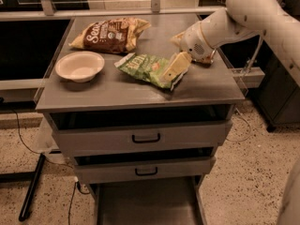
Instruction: Place green jalapeno chip bag into bottom drawer
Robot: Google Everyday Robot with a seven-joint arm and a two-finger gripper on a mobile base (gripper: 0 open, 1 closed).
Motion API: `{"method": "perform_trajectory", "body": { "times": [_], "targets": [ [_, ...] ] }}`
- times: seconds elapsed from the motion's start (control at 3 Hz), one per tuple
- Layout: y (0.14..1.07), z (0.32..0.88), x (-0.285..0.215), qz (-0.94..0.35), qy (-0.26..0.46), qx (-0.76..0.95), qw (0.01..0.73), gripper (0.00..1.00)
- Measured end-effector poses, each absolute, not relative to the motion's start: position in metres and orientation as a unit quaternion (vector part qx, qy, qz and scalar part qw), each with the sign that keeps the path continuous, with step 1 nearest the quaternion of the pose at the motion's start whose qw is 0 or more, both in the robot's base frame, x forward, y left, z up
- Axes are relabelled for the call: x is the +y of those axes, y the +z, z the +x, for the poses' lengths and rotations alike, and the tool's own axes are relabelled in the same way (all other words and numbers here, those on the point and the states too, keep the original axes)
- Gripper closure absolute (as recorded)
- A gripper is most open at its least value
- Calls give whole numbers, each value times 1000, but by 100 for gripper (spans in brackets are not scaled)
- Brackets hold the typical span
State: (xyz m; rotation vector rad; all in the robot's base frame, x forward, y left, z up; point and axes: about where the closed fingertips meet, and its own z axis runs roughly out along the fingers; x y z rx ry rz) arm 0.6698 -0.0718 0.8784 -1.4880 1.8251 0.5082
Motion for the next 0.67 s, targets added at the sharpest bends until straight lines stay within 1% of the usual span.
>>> {"method": "perform_trajectory", "body": {
  "times": [0.33, 0.67],
  "targets": [
    [863, 678, -55, -582, 211, 710, 337, 0],
    [837, 687, -52, -573, 222, 726, 309, 0]
  ]
}}
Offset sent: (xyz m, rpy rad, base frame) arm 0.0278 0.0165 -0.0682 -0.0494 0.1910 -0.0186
